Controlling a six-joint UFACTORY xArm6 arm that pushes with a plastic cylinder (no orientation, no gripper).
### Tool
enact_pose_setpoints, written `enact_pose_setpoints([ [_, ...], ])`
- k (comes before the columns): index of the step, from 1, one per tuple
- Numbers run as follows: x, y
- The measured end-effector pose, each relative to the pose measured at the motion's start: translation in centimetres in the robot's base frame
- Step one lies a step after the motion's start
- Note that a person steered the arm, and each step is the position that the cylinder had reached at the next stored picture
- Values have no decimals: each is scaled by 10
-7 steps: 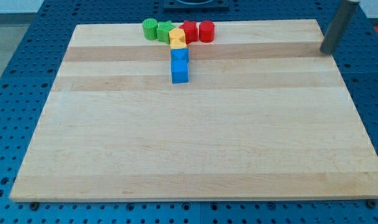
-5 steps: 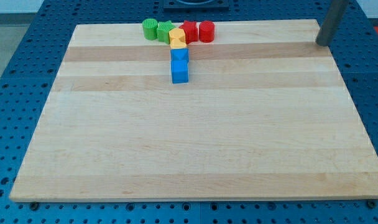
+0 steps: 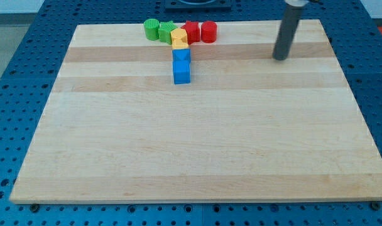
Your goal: Separate the yellow hexagon from the group of blocks
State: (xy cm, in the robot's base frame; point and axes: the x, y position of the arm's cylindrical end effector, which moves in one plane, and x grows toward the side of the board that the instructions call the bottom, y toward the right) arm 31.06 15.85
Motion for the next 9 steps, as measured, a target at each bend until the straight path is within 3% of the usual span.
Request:
enact_pose_setpoints([
  [2,-29,-55],
  [5,-32,-126],
  [9,-51,-164],
])
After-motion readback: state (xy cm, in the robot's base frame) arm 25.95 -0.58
